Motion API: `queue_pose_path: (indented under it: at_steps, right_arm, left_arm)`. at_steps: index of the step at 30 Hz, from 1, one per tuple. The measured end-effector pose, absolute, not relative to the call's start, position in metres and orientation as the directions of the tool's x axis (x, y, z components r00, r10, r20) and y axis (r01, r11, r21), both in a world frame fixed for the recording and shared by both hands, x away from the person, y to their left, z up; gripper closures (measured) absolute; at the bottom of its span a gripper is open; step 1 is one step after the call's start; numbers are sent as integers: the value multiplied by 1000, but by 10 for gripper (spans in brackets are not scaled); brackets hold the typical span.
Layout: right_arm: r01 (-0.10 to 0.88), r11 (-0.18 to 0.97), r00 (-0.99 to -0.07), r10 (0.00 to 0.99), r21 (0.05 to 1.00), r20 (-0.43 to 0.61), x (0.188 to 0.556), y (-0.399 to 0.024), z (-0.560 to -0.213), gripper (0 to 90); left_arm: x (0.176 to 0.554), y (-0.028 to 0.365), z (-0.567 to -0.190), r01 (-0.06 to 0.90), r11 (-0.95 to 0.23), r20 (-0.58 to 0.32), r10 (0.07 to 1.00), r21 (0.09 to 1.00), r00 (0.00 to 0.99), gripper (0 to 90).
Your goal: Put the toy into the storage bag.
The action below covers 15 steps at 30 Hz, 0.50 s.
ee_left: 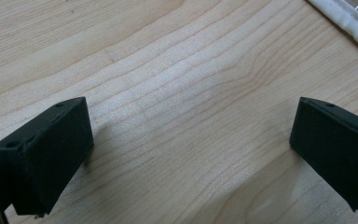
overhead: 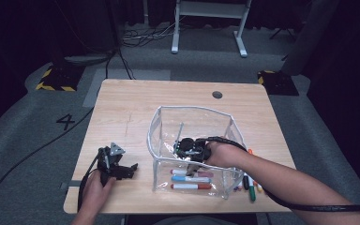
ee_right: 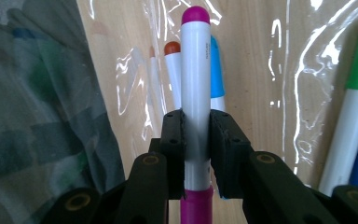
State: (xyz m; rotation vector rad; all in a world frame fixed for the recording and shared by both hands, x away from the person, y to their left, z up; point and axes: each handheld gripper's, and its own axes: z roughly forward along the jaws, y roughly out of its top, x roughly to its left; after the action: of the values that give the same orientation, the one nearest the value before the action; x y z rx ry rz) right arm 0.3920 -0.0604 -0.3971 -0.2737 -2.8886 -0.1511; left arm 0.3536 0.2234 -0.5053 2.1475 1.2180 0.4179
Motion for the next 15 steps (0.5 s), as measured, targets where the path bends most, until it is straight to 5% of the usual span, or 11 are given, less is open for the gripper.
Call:
queue_pose_path:
  at_steps: [15]
  right_arm:
    - [216,976,-939,211,-11,272,404,-55,-417,757]
  left_arm:
    - [354,223,-505,653,-377,-31,852,657,523,0]
